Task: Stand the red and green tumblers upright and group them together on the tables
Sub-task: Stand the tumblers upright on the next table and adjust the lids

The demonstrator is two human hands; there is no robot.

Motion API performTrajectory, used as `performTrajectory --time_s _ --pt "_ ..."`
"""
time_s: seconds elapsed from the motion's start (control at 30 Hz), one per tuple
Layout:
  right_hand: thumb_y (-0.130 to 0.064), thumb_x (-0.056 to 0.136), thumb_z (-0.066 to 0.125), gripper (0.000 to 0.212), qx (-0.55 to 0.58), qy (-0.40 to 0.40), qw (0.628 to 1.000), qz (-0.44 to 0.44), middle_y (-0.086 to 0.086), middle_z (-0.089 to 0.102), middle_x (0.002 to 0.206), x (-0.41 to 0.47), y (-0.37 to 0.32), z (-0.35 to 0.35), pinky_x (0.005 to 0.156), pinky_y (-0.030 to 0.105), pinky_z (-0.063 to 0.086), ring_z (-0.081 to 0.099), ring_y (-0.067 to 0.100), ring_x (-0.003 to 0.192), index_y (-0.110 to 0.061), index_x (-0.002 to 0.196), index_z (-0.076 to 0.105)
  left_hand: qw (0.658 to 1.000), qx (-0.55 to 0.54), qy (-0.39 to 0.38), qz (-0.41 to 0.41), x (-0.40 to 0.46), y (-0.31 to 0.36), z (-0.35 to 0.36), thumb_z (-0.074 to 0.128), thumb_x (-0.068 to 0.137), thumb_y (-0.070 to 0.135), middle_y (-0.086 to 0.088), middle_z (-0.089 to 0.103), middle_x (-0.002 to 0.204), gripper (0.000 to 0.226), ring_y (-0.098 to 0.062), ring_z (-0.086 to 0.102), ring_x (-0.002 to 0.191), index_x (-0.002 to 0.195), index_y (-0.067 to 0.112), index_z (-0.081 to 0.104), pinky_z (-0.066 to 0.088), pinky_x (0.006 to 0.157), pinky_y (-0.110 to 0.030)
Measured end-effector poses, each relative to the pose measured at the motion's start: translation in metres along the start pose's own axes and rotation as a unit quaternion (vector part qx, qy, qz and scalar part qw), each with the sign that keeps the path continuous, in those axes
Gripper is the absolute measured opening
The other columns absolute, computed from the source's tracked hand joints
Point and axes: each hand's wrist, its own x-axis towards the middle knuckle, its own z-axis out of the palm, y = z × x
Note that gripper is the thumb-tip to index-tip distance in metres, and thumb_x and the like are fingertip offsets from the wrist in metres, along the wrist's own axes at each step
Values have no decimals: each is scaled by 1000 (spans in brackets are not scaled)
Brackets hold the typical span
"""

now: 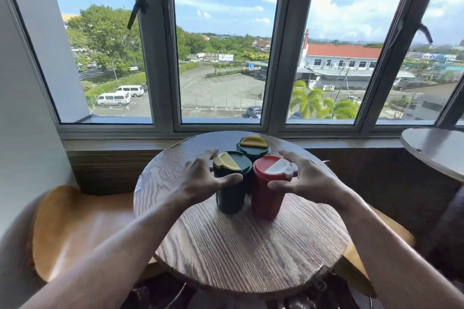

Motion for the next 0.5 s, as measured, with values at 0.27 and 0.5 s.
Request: performTrajectory --time_s 0.27,0.5 --pt "-46 73 79 71 -12 36 999 -8 -11 58 125 -1 -2 5 74 7 35 54 1 94 -28 136 51 999 23 30 16 2 4 -1 77 61 63 -5 61 129 88 -14 64 102 132 16 53 50 82 -23" --pt "-48 78 74 68 -38 64 997 -7 -8 54 133 -5 -6 4 90 17 35 52 13 118 -28 138 49 998 31 43 23 2 4 2 79 63 58 -4 62 125 82 -15 63 100 130 16 55 47 80 -21"
